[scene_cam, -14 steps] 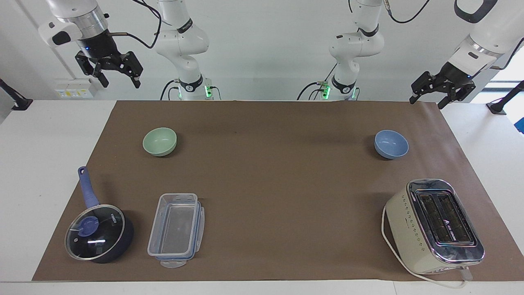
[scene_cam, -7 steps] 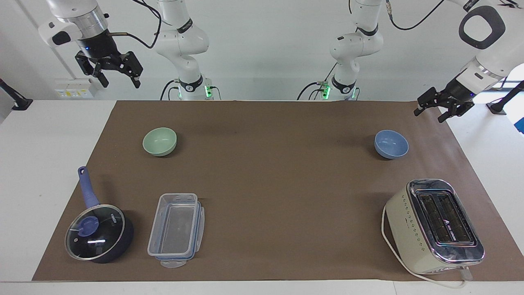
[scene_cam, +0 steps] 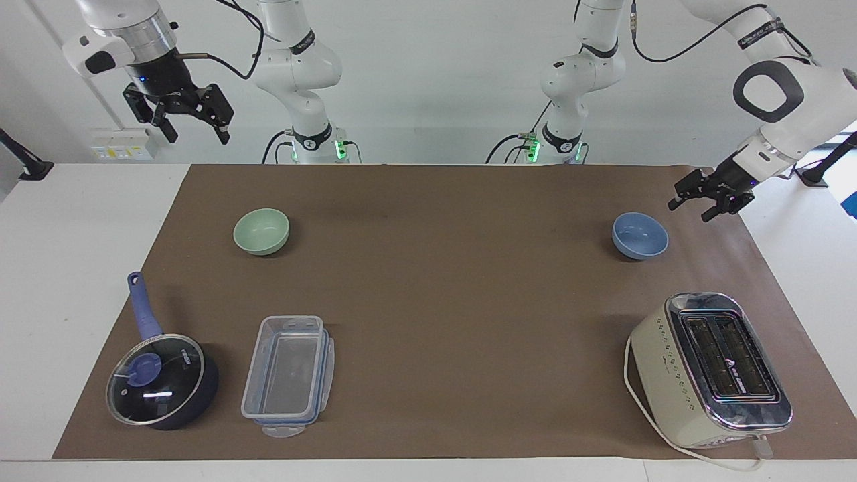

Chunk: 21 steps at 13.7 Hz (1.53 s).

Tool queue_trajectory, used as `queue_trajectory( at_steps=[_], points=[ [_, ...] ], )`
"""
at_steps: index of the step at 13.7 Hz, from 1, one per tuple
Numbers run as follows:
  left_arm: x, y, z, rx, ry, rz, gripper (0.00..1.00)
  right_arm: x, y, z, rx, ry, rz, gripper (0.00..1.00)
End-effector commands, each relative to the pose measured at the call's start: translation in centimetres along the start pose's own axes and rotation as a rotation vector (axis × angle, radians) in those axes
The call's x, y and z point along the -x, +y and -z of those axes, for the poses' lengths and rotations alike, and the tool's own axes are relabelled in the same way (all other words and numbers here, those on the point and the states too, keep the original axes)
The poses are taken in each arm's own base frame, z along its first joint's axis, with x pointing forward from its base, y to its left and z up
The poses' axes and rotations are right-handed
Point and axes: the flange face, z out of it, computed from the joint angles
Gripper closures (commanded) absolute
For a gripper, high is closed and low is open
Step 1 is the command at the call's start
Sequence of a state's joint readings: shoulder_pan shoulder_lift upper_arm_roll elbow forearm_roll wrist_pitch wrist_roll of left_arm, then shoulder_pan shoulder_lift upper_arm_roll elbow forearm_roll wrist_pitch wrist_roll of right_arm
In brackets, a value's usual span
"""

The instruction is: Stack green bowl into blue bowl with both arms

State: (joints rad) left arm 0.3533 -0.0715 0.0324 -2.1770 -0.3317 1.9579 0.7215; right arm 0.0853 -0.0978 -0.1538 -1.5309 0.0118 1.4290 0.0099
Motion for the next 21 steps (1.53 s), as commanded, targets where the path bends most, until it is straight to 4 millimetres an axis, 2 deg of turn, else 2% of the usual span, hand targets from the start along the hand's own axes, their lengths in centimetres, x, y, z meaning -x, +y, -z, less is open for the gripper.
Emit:
queue_trajectory(
  at_steps=[1, 4, 5, 9, 10, 11, 15, 16, 17, 21],
  points=[
    [1.0, -2.3, -2.1, 0.007, 0.034, 0.008, 0.07, 0.3, 0.2, 0.1, -0.002, -0.011, -0.013, 0.00],
    [1.8, -2.8, -5.2, -0.005, 0.039, 0.031, 0.29, 0.3, 0.3, 0.1, -0.002, -0.011, -0.015, 0.00],
    [2.1, -2.8, -6.2, -0.009, 0.036, 0.033, 0.32, 0.3, 0.2, 0.1, -0.002, -0.011, -0.013, 0.00],
    [2.7, -2.7, -7.6, -0.019, 0.032, 0.040, 0.43, 0.3, 0.2, 0.1, -0.002, -0.011, -0.015, 0.00],
    [2.7, -2.5, -7.8, -0.015, 0.027, 0.038, 0.65, 0.3, 0.3, 0.1, -0.002, -0.011, -0.015, 0.00],
    [2.8, -2.3, -7.8, -0.010, 0.023, 0.039, 0.75, 0.3, 0.2, 0.1, -0.002, -0.011, -0.013, 0.00],
    [3.0, -1.5, -8.5, -0.009, 0.014, 0.048, 0.78, 0.3, 0.2, 0.1, -0.004, -0.011, -0.014, 0.00],
    [2.7, -1.0, -8.8, -0.008, 0.008, 0.047, 0.87, 0.3, 0.2, 0.1, -0.004, -0.011, -0.013, 0.00],
    [2.6, -0.8, -8.9, -0.008, 0.006, 0.046, 1.00, 0.3, 0.2, 0.1, -0.002, -0.011, -0.015, 0.00],
    [2.3, -0.4, -8.2, 0.005, 0.001, 0.033, 1.00, 0.4, 0.3, 0.1, -0.003, -0.010, -0.015, 0.00]
  ],
)
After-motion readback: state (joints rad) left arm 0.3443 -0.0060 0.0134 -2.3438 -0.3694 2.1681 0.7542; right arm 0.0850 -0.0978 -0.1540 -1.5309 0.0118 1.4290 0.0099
